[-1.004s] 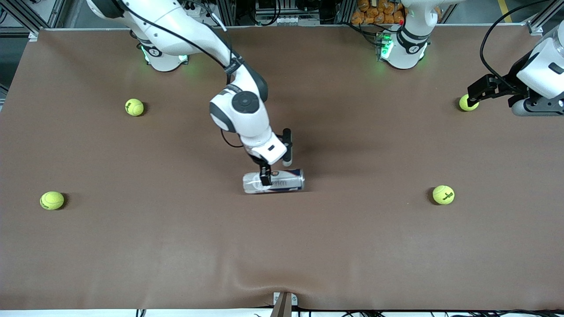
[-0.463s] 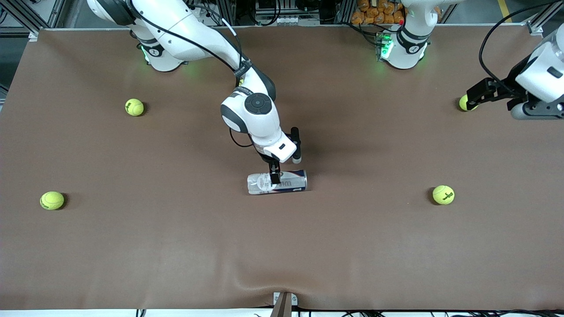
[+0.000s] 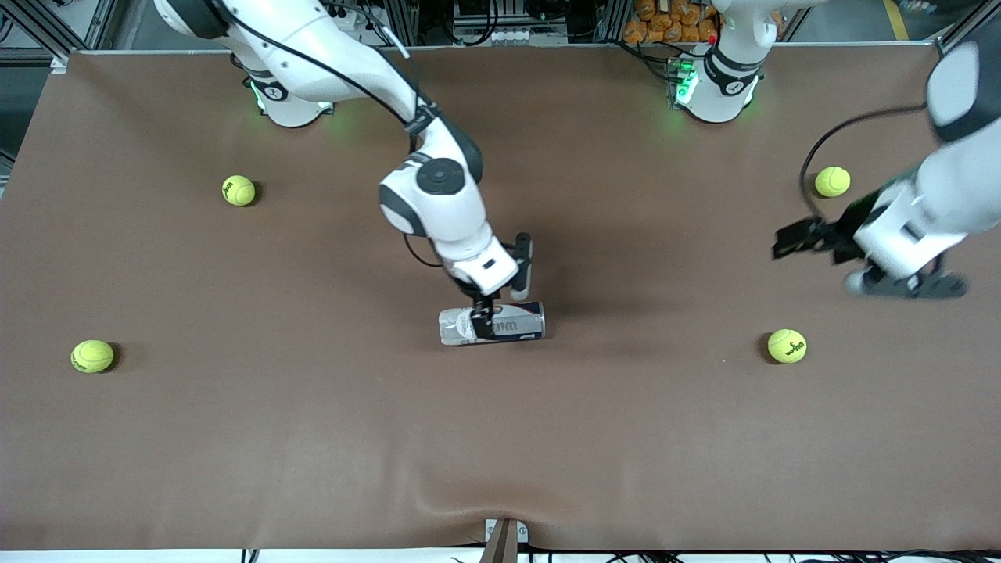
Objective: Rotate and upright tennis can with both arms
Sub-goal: 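Open the right gripper and withdraw while the left gripper approaches the can, then grasp the can's lid end with the left gripper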
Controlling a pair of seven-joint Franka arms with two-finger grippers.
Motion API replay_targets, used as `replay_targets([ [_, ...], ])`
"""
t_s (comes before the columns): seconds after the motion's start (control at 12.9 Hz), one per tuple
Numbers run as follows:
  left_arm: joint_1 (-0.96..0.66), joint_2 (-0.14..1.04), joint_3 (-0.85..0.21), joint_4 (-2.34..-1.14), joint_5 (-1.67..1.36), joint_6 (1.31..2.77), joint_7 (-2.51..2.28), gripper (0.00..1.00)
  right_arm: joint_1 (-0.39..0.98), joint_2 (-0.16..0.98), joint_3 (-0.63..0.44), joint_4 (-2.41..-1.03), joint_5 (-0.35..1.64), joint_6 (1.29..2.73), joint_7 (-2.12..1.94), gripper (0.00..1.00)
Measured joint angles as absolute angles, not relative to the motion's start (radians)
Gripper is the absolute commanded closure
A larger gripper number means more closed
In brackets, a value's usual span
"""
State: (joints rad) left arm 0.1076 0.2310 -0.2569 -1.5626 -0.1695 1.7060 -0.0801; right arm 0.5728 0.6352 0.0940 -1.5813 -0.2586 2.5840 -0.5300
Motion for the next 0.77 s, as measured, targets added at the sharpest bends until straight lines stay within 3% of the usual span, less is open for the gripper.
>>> replay_targets([
  [0.77, -0.085, 0.599, -0.258, -1.576, -0.826, 2.088, -0.162, 0.00, 0.118, 0.331, 0.089, -1.618, -0.161, 2.138, -0.149, 0.00],
])
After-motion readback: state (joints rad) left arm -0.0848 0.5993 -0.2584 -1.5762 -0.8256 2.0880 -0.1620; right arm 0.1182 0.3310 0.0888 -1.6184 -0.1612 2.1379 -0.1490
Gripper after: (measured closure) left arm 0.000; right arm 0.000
